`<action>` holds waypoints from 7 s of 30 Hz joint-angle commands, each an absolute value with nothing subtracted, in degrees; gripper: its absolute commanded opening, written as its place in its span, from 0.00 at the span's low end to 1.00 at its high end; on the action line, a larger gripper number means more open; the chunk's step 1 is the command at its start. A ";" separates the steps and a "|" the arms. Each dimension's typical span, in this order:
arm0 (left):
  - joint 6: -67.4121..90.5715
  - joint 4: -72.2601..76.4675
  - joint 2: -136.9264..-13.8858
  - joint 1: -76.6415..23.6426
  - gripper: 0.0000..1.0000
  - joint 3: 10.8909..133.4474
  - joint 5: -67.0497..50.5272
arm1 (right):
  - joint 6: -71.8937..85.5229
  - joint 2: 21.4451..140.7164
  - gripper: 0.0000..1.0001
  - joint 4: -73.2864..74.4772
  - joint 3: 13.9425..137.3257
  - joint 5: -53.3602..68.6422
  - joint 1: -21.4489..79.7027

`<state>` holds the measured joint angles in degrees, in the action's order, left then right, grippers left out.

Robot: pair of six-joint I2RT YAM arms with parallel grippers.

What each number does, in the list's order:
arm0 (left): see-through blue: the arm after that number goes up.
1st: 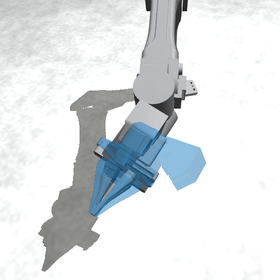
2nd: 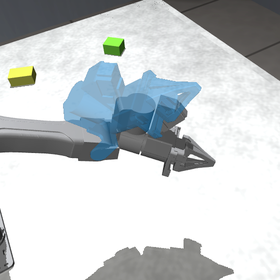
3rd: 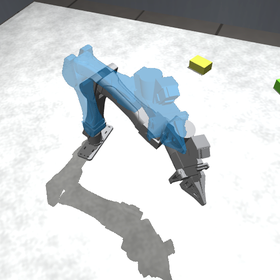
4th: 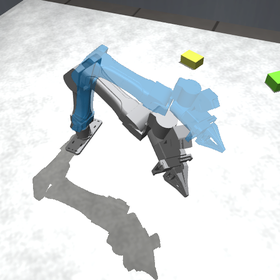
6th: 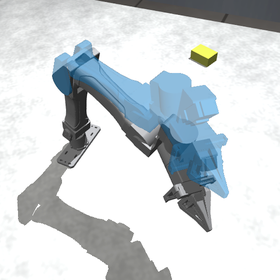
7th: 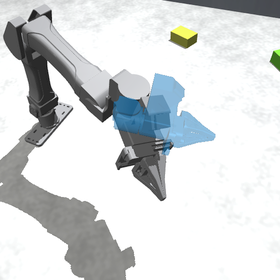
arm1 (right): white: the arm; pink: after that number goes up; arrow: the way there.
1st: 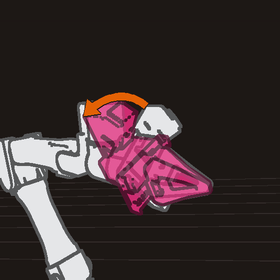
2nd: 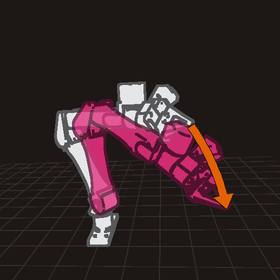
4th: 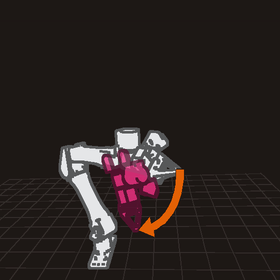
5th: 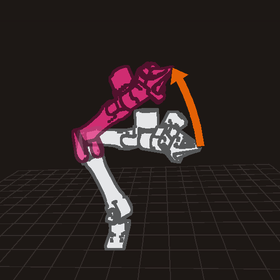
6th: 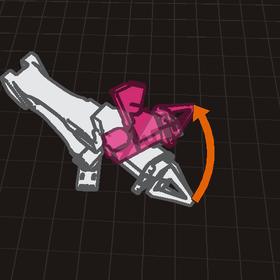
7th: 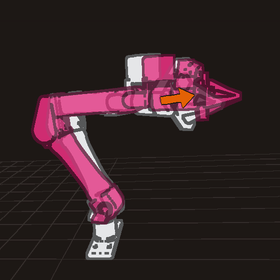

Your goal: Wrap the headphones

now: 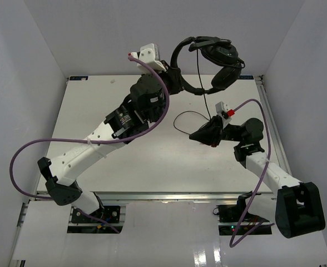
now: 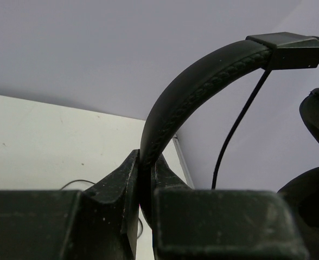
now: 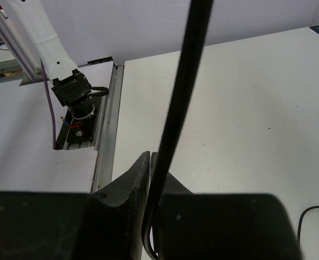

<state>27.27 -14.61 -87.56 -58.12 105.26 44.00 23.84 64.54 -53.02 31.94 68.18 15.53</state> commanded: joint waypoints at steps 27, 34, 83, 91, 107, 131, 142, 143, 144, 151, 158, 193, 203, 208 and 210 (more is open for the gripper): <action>32.65 -19.71 -90.72 -39.68 0.00 94.93 41.22 | -57.93 64.98 0.08 36.54 65.46 28.05 26.75; 35.35 -20.75 -93.36 -39.38 0.00 89.69 36.60 | -69.83 61.57 0.08 35.33 65.99 10.86 32.04; 16.43 -20.39 -86.62 -47.89 0.00 66.05 -7.78 | -56.38 67.73 0.09 11.25 67.60 11.40 25.24; 15.17 -20.39 -86.39 -48.25 0.00 65.13 -9.17 | -51.23 69.91 0.09 11.99 70.95 15.79 23.42; 14.85 -20.39 -87.84 -49.04 0.00 67.25 -11.52 | -49.77 70.91 0.10 10.82 68.16 16.25 22.79; 15.10 -22.71 -79.04 -49.04 0.00 69.61 -8.47 | -37.27 67.32 0.10 11.30 55.61 36.04 13.06; 18.08 -26.47 -76.39 -49.04 0.00 78.70 -9.97 | -26.40 69.22 0.13 7.79 52.72 51.55 11.69; 18.50 -26.80 -76.55 -49.04 0.00 79.82 -10.35 | -24.38 69.30 0.13 6.10 51.82 52.83 11.69; 19.12 -27.31 -76.80 -49.04 0.00 80.90 -10.62 | -22.66 69.26 0.14 4.55 51.05 54.04 11.65; 23.53 -28.49 -79.52 -49.13 0.00 89.03 -10.46 | -6.94 69.46 0.20 -11.37 46.62 62.65 11.60; 27.45 -29.54 -83.05 -49.30 0.00 97.92 -11.91 | 8.10 72.80 0.25 -28.38 44.64 65.57 11.69; 40.67 -23.20 -85.69 -46.82 0.00 106.36 42.35 | -35.66 62.10 0.08 14.69 46.53 64.29 18.60; 40.07 -23.91 -85.87 -39.31 0.00 95.32 40.53 | -65.67 60.91 0.08 48.66 66.16 42.95 22.31; 39.52 -24.01 -86.49 -38.55 0.00 91.73 38.72 | -68.63 60.72 0.08 51.97 72.07 36.28 25.58; 39.02 -24.21 -87.51 -38.50 0.00 90.75 38.05 | -68.64 60.56 0.08 51.21 73.46 32.82 27.15</action>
